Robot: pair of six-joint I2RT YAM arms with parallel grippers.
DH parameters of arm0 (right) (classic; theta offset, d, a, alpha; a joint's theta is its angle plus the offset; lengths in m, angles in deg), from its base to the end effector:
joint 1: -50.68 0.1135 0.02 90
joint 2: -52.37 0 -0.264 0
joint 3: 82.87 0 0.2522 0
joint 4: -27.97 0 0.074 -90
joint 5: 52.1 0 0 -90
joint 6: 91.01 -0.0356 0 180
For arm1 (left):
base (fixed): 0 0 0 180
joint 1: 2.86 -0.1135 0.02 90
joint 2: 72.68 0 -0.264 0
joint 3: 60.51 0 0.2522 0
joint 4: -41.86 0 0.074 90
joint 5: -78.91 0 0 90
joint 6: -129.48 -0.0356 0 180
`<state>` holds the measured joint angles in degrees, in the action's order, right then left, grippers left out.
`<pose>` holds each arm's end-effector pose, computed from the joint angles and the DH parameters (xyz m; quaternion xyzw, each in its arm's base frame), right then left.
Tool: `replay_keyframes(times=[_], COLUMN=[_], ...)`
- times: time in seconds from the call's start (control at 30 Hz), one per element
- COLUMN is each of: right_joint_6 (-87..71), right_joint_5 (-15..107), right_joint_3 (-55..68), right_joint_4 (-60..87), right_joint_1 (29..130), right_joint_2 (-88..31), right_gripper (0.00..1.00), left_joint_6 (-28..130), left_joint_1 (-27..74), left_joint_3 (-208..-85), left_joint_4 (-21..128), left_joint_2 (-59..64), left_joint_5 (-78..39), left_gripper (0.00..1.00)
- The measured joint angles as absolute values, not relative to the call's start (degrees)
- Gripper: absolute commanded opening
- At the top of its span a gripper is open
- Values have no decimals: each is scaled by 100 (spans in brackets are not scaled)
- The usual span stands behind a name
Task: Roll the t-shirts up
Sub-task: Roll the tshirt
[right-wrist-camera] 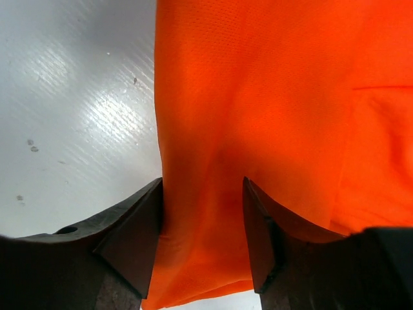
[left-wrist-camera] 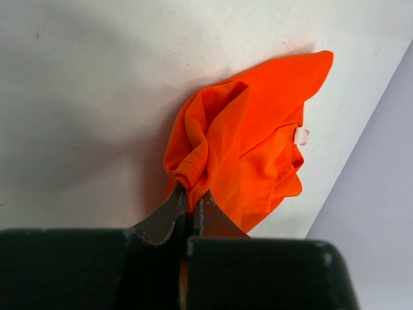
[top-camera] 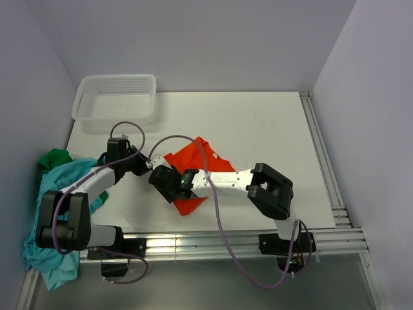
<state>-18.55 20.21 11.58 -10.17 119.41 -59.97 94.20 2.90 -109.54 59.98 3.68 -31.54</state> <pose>0.1627 0.3881 0.1907 -0.3677 0.8717 0.0900 0.3112 0.2546 -0.0382 0.1778 -0.3161 0.8567 -0.3298 0.2395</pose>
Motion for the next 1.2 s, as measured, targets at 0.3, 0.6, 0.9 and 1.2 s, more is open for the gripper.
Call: replay_keyframes(times=[0.3,0.6,0.9,1.2], right_joint_6=[-1855,-1859,-1859,-1855], right_joint_5=[718,187,-283,-492], right_joint_3=[1239,2091,2043,2050], right_joint_4=[-1074,-1113,-1199,-1144], right_joint_1=[12537,12614,12618,12669], right_joint_2=[-6008,-6567,-6971,-7046], right_gripper=[64,64,60,45], left_joint_6=[9417,9417,9398,9400], left_joint_1=[290,290,290,290], left_joint_3=[-11010,-11030,-11166,-11170], left_joint_4=[6293,6370,6400,6387], left_joint_2=[451,457,575,593], left_joint_5=[-3180,-3272,-3401,-3423], left_gripper=[0,0,0,0])
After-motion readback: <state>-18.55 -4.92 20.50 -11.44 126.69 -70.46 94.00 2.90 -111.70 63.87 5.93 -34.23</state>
